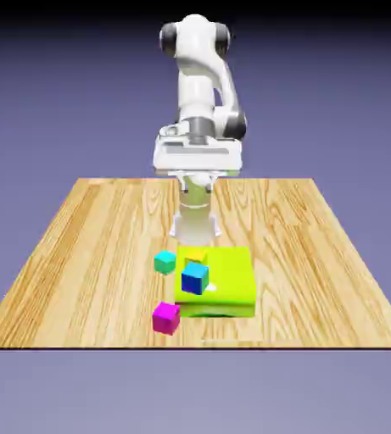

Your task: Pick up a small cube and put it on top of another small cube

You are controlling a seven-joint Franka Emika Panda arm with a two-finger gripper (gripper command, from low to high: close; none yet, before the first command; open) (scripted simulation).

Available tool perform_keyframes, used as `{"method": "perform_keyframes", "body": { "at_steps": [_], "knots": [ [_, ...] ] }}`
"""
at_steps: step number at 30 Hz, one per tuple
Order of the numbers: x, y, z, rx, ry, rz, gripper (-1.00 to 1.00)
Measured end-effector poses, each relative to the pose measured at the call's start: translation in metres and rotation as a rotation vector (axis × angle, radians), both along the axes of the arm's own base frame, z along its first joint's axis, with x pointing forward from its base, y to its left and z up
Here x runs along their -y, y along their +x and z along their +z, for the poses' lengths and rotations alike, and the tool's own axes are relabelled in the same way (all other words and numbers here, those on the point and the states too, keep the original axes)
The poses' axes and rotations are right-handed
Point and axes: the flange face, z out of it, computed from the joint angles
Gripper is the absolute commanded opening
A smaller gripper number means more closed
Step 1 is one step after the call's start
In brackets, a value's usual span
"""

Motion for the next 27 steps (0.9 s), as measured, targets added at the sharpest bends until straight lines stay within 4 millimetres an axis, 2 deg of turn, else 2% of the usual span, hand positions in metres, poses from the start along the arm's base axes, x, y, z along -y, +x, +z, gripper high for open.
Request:
{"method": "perform_keyframes", "body": {
  "at_steps": [7,14,19,23,25,27],
  "knots": [
    [0.024,0.05,-0.061,-0.285,0.059,-0.104,0.0],
    [0.052,0.086,-0.135,-0.568,0.115,-0.217,0.0],
    [0.07,0.101,-0.195,-0.769,0.15,-0.295,0.0],
    [0.085,0.105,-0.246,-0.93,0.177,-0.361,0.0],
    [0.087,0.105,-0.254,-0.954,0.181,-0.371,0.0],
    [0.086,0.102,-0.287,-0.954,0.182,-0.371,0.0]
  ]
}}
